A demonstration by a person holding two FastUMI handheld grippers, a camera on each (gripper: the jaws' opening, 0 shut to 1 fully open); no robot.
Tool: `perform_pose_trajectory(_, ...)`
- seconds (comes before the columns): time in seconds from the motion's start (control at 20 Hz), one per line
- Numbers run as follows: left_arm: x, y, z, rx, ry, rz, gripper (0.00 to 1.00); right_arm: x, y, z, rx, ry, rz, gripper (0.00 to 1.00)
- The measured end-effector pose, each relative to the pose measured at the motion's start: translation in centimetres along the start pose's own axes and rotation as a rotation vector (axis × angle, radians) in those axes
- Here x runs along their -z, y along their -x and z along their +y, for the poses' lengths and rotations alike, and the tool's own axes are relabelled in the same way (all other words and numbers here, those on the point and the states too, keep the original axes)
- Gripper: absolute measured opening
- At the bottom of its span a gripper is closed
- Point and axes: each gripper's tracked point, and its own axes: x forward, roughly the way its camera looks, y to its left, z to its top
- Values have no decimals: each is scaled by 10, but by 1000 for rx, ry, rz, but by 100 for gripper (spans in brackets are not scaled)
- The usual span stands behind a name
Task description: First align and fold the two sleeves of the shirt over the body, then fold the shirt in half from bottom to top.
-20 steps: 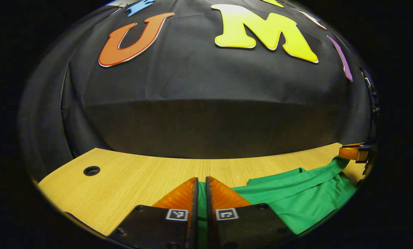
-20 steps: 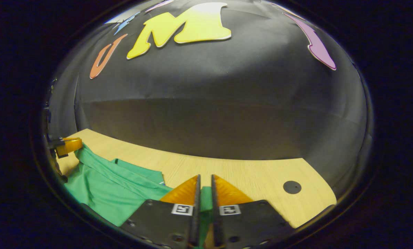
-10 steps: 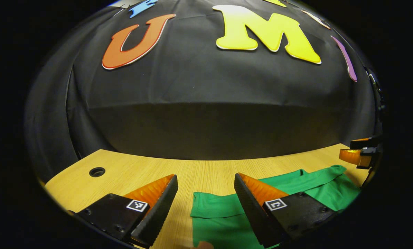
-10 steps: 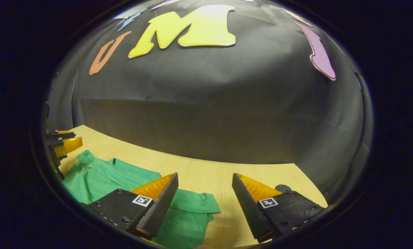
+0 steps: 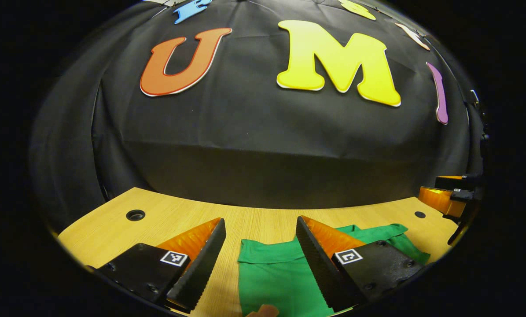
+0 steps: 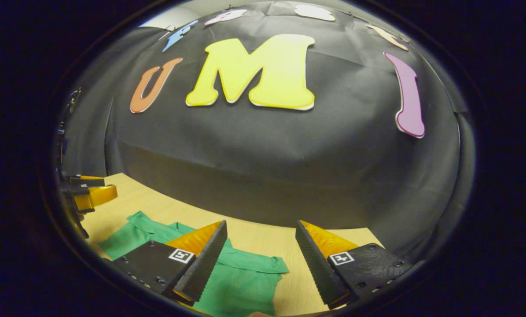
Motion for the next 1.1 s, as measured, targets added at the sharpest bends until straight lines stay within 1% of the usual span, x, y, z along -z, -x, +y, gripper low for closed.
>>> perform_pose_trajectory(0.05, -5, 14, -5, 11, 1, -6, 100, -9, 15, 4, -11, 2, -9, 95)
perform_pose_trajectory(0.1, -11, 28, -7, 13, -5, -15, 100, -16, 31, 4, -15, 4, -22, 98)
perform_pose_trajectory(0.15, -17, 43, -9, 14, -16, -27, 100, -24, 48, 5, -16, 2, -40, 95)
perform_pose_trajectory(0.2, -24, 60, -11, 15, -28, -41, 100, -29, 65, 7, -25, 2, -54, 95)
perform_pose_trajectory(0.25, -31, 76, -12, 13, -37, -63, 100, -35, 81, 8, -26, 4, -65, 98)
perform_pose_trajectory(0.3, -38, 92, -13, 9, -39, -83, 100, -35, 99, 8, -27, 7, -73, 95)
perform_pose_trajectory(0.35, -42, 109, -15, 6, -36, -95, 100, -35, 116, 8, -27, 7, -77, 95)
perform_pose_trajectory(0.4, -44, 124, -18, 9, -27, -105, 100, -34, 133, 8, -31, 4, -77, 98)
perform_pose_trajectory(0.45, -44, 139, -22, 11, -26, -109, 100, -31, 150, 8, -31, 2, -73, 95)
perform_pose_trajectory(0.5, -43, 154, -25, 9, -31, -111, 100, -28, 167, 7, -31, -3, -73, 98)
perform_pose_trajectory(0.55, -45, 169, -28, 10, -37, -122, 100, -23, 180, 6, -41, -9, -79, 95)
perform_pose_trajectory(0.6, -45, 184, -31, 11, -43, -133, 100, -22, 198, 6, -47, -11, -85, 95)
perform_pose_trajectory(0.65, -45, 200, -35, 14, -54, -139, 100, -19, 213, 3, -48, -20, -93, 97)
perform_pose_trajectory(0.7, -45, 215, -39, 14, -65, -149, 100, -19, 231, 4, -67, -27, -102, 98)
perform_pose_trajectory(0.75, -46, 232, -43, 13, -72, -163, 100, -16, 248, 4, -77, -25, -104, 97)
perform_pose_trajectory(0.8, -46, 247, -49, 19, -77, -173, 100, -15, 265, 0, -70, -15, -113, 95)
perform_pose_trajectory(0.95, -34, 291, -57, 12, -88, -170, 100, -7, 317, -6, -52, 4, -144, 97)
perform_pose_trajectory(1.0, -30, 306, -60, 9, -87, -164, 100, 0, 333, -6, -50, 2, -148, 95)
perform_pose_trajectory(1.05, -23, 320, -63, 9, -82, -162, 100, 10, 347, -8, -33, -1, -140, 95)
perform_pose_trajectory(1.1, -15, 330, -66, 16, -79, -153, 100, 23, 361, -10, -26, -17, -123, 97)
